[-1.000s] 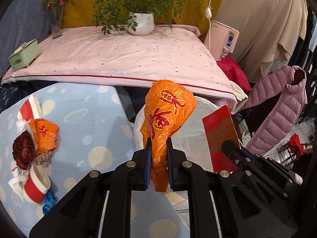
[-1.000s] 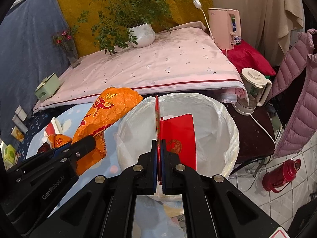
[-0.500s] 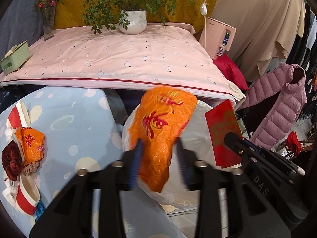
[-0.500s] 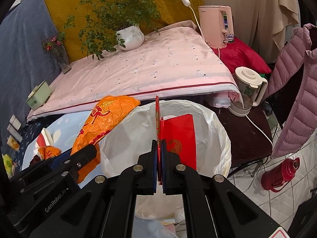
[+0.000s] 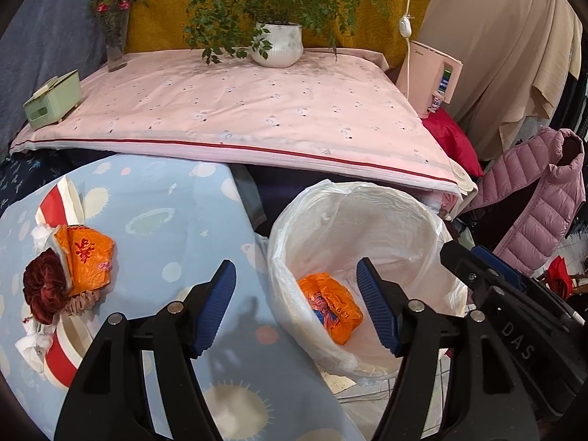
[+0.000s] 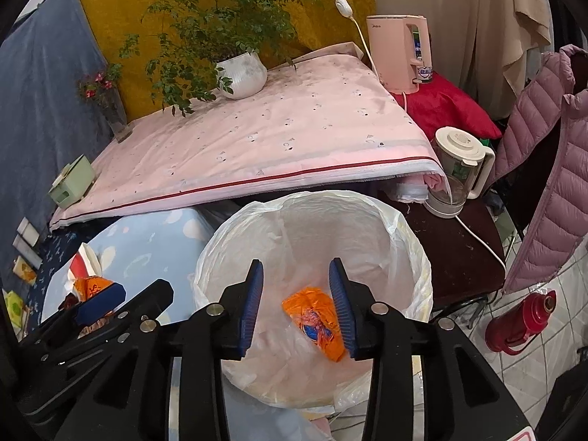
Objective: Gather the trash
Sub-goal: 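Open both grippers to drop the bag and card into the bin, then grasp the white tissue with the left gripper while the right gripper grasps the blue crumpled plastic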
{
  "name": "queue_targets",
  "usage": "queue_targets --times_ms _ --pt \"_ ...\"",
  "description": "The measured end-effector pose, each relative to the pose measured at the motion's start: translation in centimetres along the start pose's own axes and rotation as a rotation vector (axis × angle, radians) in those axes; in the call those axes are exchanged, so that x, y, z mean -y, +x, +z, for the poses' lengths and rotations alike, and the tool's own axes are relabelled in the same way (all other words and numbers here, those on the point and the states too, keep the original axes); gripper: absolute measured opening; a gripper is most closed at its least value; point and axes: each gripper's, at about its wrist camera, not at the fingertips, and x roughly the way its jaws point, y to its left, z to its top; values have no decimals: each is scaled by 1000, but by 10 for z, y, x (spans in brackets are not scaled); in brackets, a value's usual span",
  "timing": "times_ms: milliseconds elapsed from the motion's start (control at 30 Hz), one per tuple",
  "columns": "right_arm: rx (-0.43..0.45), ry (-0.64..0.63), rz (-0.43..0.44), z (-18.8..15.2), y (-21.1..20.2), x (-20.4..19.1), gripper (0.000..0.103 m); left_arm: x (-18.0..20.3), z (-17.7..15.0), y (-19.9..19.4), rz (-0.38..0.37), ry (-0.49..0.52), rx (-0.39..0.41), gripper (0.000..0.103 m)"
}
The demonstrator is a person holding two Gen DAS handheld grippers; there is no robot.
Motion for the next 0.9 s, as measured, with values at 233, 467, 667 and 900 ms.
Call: queue_targets --times_ms 233,467,667,900 --pt "-1 -39 25 -10 -10 -21 45 -23 -11 -11 53 -52 -7 73" --pt "-6 -87 62 -21 -19 -47 47 -59 -27 -28 103 -115 -6 76" --pt "-17 -124 96 -34 -26 -74 48 -93 -41 -43 143 -171 -5 77" --pt "-46 -186 148 -55 -32 -112 49 -139 -60 -63 206 -250 3 82"
